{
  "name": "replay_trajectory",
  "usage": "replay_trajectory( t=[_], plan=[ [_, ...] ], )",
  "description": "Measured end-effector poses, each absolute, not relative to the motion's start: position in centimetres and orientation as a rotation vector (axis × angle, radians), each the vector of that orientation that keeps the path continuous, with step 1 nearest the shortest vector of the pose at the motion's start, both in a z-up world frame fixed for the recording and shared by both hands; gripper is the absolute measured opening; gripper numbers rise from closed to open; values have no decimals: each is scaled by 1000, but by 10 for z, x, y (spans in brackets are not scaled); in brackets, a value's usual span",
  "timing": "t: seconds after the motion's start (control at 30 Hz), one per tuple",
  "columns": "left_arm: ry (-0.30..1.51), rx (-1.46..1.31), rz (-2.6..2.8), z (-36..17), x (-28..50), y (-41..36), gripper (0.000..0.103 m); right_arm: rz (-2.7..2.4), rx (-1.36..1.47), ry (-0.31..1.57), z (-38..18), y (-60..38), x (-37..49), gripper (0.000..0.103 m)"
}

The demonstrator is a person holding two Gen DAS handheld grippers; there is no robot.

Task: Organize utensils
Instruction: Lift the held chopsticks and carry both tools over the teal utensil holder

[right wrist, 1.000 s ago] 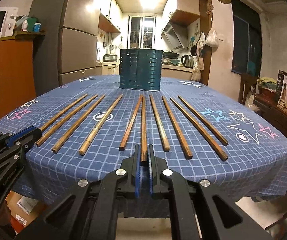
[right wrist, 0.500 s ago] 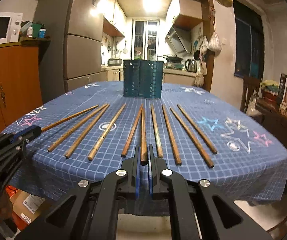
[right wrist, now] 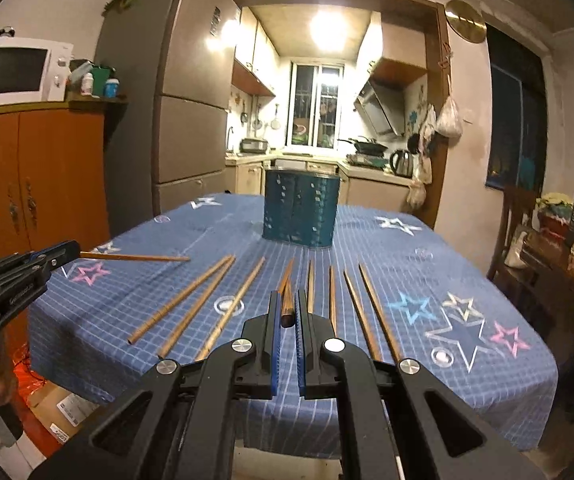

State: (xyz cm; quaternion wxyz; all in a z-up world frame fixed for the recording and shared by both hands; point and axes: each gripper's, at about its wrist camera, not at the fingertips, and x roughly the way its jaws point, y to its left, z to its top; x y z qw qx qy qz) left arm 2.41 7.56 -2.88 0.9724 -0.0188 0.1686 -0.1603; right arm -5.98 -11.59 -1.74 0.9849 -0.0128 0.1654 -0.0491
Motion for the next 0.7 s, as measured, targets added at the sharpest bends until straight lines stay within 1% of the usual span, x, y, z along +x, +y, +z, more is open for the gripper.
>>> replay_trajectory(
  t=[0.3, 0.5, 0.7],
  plan=[
    [326, -35, -334, 11, 39, 70, 5, -28, -8, 297, 24, -136, -45, 8],
    [374, -35, -375, 41, 70, 61, 5, 15, 2, 320, 49, -154, -19, 8],
    [413, -25, -378, 59, 98, 49, 5, 60, 4, 362, 72, -169, 15, 8]
  ],
)
